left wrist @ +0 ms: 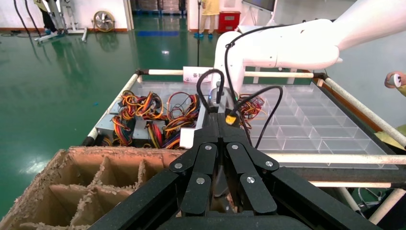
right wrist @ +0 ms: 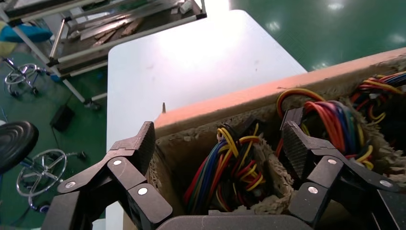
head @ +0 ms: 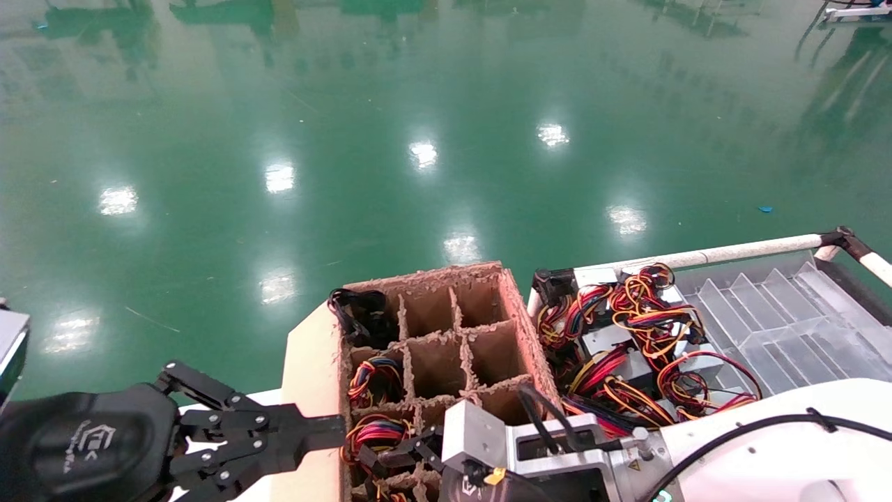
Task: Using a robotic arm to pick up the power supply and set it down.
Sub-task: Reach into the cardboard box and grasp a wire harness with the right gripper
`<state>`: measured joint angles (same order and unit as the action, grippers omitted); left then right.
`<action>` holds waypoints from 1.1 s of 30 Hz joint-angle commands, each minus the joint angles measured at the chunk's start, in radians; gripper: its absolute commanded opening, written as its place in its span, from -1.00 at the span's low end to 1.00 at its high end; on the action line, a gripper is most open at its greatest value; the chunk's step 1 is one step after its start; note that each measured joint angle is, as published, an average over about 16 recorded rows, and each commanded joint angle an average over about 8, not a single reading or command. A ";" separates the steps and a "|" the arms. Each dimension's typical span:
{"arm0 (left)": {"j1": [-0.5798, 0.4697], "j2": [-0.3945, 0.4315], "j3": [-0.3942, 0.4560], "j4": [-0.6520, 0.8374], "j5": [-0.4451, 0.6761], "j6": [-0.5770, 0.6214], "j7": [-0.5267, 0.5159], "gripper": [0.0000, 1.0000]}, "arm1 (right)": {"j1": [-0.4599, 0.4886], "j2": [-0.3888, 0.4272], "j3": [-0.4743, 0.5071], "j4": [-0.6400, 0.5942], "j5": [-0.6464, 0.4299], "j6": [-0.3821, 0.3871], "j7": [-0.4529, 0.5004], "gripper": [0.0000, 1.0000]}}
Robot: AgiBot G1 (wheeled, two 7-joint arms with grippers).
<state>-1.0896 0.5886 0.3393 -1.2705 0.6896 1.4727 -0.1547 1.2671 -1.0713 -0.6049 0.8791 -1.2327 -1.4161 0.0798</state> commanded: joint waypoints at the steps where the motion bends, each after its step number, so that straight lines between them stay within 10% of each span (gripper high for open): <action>1: 0.000 0.000 0.000 0.000 0.000 0.000 0.000 0.37 | 0.007 -0.008 -0.009 -0.004 -0.017 0.006 0.001 -1.00; 33: 0.000 0.000 0.001 0.000 0.000 0.000 0.000 0.04 | 0.002 0.008 -0.032 0.019 -0.071 0.025 0.005 -1.00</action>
<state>-1.0897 0.5884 0.3400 -1.2705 0.6892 1.4724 -0.1543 1.2697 -1.0619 -0.6351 0.8978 -1.3008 -1.3930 0.0853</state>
